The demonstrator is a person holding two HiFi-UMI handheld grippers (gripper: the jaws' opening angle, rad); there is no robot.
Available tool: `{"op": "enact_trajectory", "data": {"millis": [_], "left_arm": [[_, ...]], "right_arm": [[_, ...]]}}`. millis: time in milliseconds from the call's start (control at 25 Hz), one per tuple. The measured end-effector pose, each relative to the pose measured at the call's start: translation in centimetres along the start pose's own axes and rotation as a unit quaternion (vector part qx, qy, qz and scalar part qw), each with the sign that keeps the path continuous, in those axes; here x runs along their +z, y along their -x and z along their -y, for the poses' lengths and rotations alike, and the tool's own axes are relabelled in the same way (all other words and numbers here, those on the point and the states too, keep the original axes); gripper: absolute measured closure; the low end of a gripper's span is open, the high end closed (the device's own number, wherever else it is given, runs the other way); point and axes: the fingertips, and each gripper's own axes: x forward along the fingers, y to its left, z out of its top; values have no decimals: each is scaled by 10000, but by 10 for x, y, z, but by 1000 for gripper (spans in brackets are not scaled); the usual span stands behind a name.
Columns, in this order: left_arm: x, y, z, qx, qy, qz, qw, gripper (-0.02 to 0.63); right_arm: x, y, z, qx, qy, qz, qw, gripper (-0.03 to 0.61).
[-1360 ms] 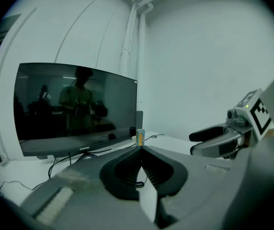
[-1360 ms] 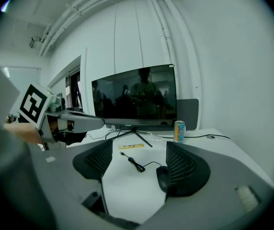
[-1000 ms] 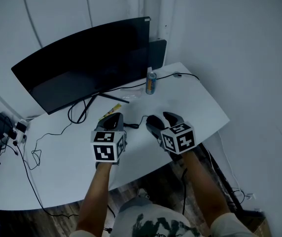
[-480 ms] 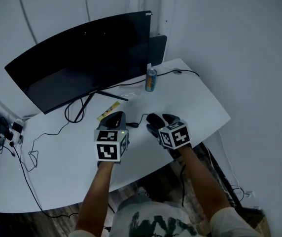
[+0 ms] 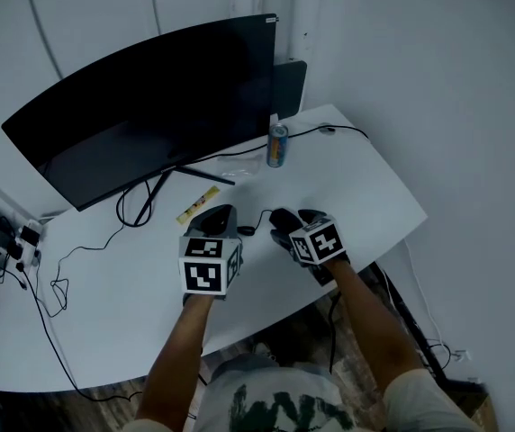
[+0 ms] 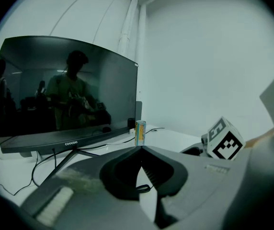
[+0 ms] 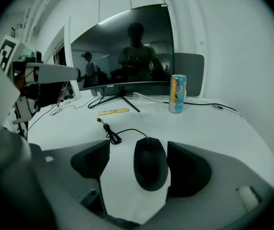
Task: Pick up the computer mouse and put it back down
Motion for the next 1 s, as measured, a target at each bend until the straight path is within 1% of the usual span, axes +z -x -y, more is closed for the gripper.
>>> {"op": "enact_trajectory", "data": {"millis": [200, 400, 600, 1000], "left_arm": [[-5, -7, -7, 36, -43, -44, 10000, 611], [-8, -15, -12, -12, -3, -12, 10000, 611], [-12, -26, -18, -2, -43, -56, 10000, 611], [-11, -33, -25, -5, -27, -71, 10000, 611]], "right_arm": [[-6, -18, 7, -45, 40, -139, 9999, 193], [-15, -35, 17, -45, 83, -291, 9995, 170], [-24, -51, 21, 18, 154, -506, 9986, 166], [-28, -58, 24, -83, 144, -694, 9975, 166]]}}
